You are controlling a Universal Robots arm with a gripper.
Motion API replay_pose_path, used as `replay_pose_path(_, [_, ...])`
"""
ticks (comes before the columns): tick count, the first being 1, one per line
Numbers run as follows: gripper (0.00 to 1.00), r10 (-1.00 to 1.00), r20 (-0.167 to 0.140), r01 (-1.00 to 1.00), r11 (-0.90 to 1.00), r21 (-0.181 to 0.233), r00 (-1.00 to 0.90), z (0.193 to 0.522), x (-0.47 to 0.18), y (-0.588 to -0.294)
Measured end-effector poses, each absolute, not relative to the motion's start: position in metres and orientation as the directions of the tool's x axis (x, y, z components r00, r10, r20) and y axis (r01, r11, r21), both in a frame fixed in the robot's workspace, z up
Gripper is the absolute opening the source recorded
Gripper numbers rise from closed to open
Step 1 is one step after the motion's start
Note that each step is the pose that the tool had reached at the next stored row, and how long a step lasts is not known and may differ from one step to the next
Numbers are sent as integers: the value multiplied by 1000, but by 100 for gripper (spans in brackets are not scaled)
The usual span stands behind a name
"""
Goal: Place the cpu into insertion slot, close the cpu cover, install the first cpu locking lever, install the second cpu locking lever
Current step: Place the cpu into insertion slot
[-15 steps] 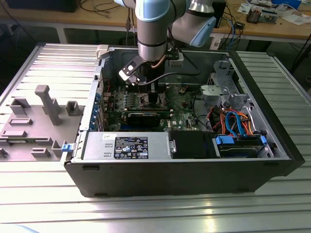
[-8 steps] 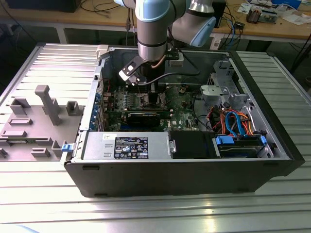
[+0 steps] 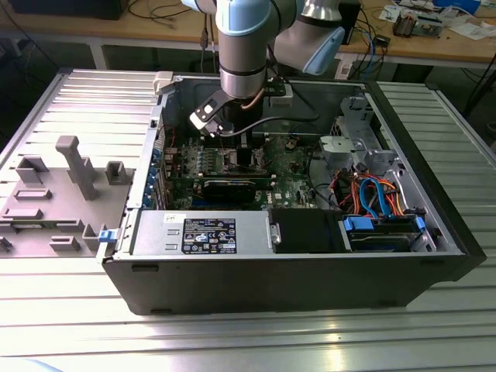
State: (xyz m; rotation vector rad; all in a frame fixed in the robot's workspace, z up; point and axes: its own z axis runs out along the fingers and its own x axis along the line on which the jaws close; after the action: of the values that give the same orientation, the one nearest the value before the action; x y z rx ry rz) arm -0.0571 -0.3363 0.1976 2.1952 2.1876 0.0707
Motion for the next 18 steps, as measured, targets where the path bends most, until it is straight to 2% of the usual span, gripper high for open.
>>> replay_pose_path(13, [62, 1000, 3, 998, -4, 61, 3, 211, -57, -336])
replay_pose_path(14, [60, 1000, 3, 998, -4, 60, 3, 213, -57, -336])
replay_pose_path(16, [47, 1000, 3, 998, -4, 60, 3, 217, -57, -336])
replay_pose_path(17, [35, 1000, 3, 998, -4, 59, 3, 219, -57, -336])
replay_pose_path(18, [35, 1000, 3, 998, -4, 59, 3, 219, -57, -336])
